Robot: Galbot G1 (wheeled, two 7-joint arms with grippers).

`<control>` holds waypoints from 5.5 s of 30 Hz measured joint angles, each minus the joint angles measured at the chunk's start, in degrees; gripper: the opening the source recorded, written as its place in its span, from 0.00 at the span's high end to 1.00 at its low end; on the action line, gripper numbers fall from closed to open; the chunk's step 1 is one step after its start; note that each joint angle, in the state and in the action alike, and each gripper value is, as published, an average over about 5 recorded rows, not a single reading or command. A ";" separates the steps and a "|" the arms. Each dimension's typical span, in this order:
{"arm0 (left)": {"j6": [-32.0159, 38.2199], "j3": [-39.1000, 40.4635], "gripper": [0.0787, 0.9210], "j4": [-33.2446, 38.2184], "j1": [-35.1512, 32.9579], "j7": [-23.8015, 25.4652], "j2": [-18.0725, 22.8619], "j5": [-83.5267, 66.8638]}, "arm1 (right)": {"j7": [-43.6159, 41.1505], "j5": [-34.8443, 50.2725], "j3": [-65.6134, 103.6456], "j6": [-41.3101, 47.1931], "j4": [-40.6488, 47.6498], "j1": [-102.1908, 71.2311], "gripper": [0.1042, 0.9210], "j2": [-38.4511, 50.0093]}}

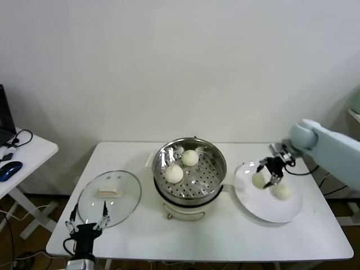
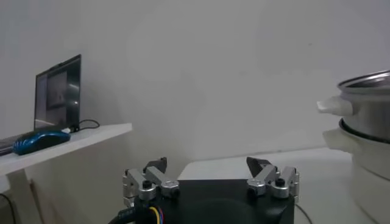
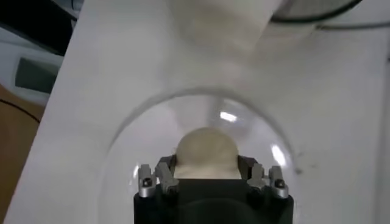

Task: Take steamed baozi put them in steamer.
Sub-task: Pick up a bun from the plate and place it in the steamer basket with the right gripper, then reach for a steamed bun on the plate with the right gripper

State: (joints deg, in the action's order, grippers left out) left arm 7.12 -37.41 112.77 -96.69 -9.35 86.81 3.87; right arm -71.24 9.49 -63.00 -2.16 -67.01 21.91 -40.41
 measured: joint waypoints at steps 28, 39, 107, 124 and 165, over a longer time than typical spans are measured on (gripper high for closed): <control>-0.26 0.37 0.12 0.97 -1.01 0.04 -0.12 0.23 | -2.84 -17.94 -7.12 -14.06 -18.50 13.14 0.32 -17.21; -1.09 1.14 0.12 0.11 0.52 -0.03 0.41 0.78 | -2.78 -24.90 -5.92 -17.02 -19.50 6.01 0.32 -24.06; -2.35 2.05 0.12 -0.94 3.15 -0.64 -0.82 1.91 | -1.65 -19.93 -6.81 -21.80 -25.27 15.16 0.12 -11.91; -3.11 1.79 0.12 0.89 3.57 0.91 -2.04 -0.01 | 0.71 -6.44 -5.29 -8.81 -13.27 6.88 0.12 7.99; -3.64 2.69 0.12 2.05 2.34 1.82 -0.46 -1.10 | 4.59 -20.19 30.97 -5.94 18.99 -29.65 0.12 0.61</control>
State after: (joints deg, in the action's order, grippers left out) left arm 3.47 -34.72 114.82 -94.35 -7.53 86.35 2.77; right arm -66.65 -10.70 -32.03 -8.09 -48.02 -7.74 -39.80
